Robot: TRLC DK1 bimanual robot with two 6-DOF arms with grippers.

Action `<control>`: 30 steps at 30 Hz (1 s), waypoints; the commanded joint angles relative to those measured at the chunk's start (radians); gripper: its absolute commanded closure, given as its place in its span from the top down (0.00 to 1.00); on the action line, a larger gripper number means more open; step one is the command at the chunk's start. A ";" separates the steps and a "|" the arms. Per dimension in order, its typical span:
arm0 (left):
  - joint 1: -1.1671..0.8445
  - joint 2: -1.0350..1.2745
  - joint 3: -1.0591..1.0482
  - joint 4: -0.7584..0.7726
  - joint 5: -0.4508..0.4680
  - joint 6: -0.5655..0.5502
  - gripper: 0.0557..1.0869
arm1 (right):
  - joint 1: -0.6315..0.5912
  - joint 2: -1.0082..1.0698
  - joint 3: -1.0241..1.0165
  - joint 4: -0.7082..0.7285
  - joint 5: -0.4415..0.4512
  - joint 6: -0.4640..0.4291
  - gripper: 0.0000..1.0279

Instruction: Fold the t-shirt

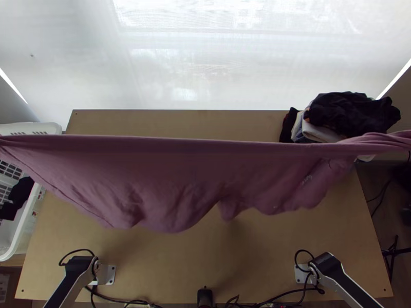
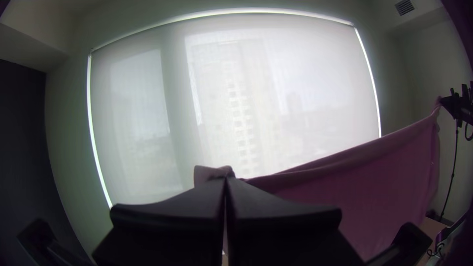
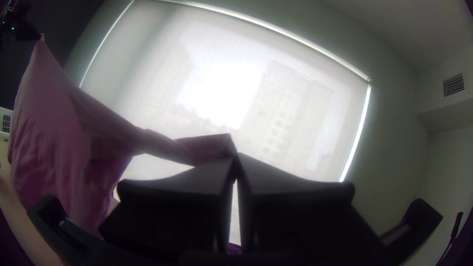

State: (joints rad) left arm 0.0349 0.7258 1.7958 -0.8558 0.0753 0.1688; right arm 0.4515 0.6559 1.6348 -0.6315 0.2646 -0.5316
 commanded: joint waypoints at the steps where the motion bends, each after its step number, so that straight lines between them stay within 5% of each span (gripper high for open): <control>1: 0.007 -0.043 -0.016 -0.104 0.029 -0.014 0.03 | 0.001 -0.045 -0.006 -0.091 -0.030 0.012 0.03; 10: 0.002 -0.028 -0.408 -0.106 0.152 -0.048 0.03 | 0.023 -0.039 -0.348 0.015 -0.034 0.159 0.03; 18: -0.070 0.146 -0.647 0.118 0.167 -0.092 0.03 | 0.042 0.136 -0.648 0.335 -0.036 0.174 0.03; 30: -0.076 0.560 -0.696 0.474 0.146 -0.084 0.03 | -0.091 0.768 -0.566 0.710 -0.091 0.193 0.03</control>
State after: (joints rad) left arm -0.0391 1.0752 1.1351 -0.5312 0.2249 0.0860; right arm 0.4263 1.1137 1.0233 -0.0776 0.1959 -0.3538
